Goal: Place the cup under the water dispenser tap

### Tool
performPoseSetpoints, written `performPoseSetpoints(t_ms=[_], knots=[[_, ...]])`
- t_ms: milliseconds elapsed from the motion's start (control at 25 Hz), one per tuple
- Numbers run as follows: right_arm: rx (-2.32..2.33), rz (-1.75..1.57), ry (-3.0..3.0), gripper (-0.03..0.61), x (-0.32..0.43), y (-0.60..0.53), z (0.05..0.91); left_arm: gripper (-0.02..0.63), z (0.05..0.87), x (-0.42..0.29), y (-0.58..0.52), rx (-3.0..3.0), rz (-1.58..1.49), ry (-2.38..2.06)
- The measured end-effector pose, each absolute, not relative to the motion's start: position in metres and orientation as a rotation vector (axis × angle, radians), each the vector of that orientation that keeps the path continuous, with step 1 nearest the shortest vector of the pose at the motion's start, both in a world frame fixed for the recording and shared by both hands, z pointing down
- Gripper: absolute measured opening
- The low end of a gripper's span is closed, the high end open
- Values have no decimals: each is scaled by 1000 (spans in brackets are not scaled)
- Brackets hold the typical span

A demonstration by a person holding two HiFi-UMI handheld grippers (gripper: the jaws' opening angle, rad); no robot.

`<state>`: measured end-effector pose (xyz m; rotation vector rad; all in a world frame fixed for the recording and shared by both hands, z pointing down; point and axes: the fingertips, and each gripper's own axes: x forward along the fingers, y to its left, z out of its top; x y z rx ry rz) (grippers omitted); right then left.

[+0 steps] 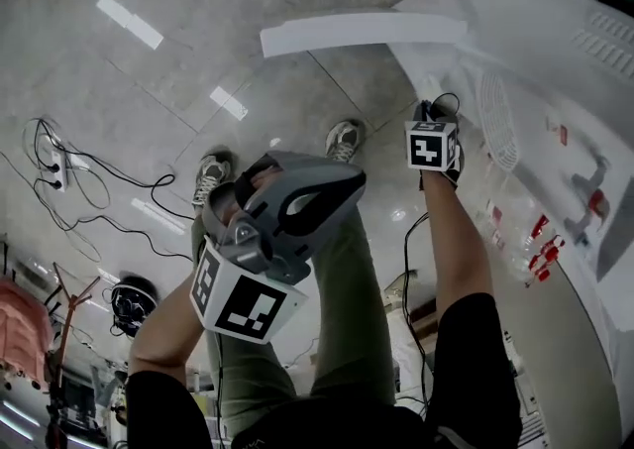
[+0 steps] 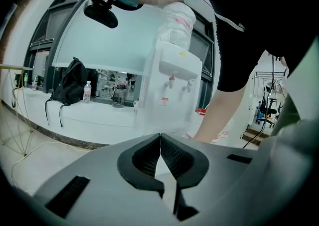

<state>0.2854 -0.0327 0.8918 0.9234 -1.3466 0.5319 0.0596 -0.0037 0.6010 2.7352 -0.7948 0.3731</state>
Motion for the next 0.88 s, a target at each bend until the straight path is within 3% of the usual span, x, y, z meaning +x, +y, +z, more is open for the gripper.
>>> performPoseSetpoints(t_ms=[440,880], knots=[[942,599,-1425,66,216,28,787,20,515,24,13,2821,405,-739],[885,524,-1467,66,225,67,643,20,417,36,35,2890,377,-632]])
